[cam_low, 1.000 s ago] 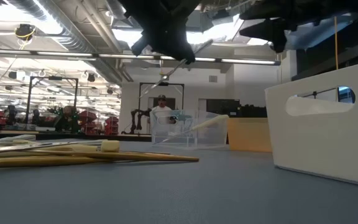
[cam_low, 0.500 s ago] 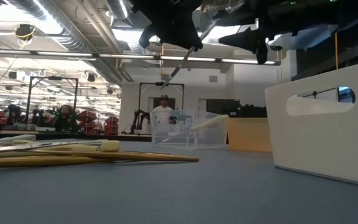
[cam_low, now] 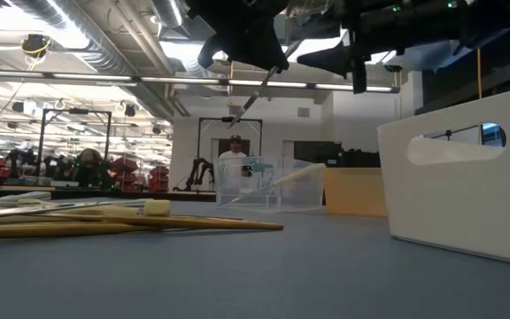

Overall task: Sort silverware by color (type)
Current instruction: Put the white knife into the orange bin

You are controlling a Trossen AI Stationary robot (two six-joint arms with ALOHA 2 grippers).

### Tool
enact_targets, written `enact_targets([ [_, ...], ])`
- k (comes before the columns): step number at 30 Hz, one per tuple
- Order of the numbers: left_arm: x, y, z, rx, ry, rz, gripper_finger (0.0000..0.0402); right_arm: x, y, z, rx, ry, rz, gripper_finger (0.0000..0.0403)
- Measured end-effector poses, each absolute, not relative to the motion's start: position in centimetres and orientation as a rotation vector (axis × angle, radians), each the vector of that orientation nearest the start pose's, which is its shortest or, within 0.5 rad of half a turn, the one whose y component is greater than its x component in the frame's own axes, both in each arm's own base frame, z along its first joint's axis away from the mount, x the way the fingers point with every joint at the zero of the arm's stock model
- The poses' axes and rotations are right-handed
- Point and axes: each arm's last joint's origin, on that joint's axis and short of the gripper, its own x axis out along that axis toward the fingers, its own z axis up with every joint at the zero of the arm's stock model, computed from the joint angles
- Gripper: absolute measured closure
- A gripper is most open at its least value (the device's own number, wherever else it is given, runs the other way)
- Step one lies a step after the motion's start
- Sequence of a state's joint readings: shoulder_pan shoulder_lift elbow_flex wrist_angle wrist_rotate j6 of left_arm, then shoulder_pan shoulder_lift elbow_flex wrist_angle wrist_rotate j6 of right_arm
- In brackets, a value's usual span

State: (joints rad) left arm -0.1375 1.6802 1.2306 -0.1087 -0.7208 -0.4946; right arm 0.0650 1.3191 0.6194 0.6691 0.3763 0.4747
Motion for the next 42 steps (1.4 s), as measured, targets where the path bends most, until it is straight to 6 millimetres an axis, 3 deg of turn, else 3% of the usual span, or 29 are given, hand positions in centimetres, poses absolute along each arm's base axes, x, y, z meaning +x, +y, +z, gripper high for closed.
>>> enact_targets([
  [8,37.1,-3.2,26.6,-0.235,0.361,0.677,0.0369,28.9,0.7,24.8,0.46,-0.045,-0.35,0.0217],
  [20,37.1,-3.2,26.6,-0.235,0.361,0.676,0.0369,28.9,0.7,24.7,0.457,-0.045,-0.376,0.0222],
  [31,37.1,-3.2,26.6,-0.234,0.361,0.676,0.0368,28.9,0.7,24.7,0.456,-0.045,-0.377,0.0313],
  [42,37.1,-3.2,26.5,-0.234,0.362,0.676,0.0367,28.9,0.7,24.7,0.454,-0.046,-0.372,0.0373],
])
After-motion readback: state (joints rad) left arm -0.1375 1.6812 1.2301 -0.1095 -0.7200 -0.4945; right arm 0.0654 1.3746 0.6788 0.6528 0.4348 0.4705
